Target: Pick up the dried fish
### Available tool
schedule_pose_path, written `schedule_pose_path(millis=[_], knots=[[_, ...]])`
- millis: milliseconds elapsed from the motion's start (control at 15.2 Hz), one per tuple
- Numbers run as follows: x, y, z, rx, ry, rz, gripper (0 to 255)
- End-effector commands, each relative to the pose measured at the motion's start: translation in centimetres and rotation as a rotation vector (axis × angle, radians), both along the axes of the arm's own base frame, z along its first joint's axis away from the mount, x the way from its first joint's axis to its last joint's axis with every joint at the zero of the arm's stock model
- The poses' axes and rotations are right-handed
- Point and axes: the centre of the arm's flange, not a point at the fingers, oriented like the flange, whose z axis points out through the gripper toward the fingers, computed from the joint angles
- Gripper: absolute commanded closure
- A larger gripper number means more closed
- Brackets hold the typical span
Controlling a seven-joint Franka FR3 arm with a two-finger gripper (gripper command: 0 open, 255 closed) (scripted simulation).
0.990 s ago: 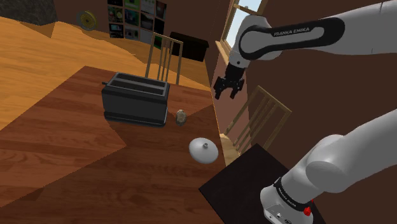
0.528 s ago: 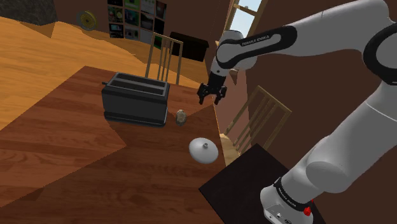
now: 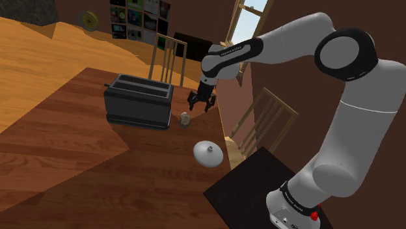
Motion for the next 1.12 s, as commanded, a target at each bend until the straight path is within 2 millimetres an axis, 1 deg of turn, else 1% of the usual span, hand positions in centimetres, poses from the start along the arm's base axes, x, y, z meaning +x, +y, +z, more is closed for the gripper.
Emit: schedule_pose_path(millis=[0, 330, 396, 858, 990, 1056], knots=[[1.8, 0.1, -2.2, 0.014, 0.008, -0.018, 0], [6.2, 0.5, -7.4, 0.049, 0.03, -0.06, 0], [6.8, 0.5, -8.1, 0.054, 0.033, -0.066, 0], [6.7, 0.5, -11.8, 0.054, 0.033, -0.066, 0], [6.8, 0.5, -12.1, 0.054, 0.033, -0.066, 0], [6.8, 0.5, -12.1, 0.054, 0.033, -0.066, 255]])
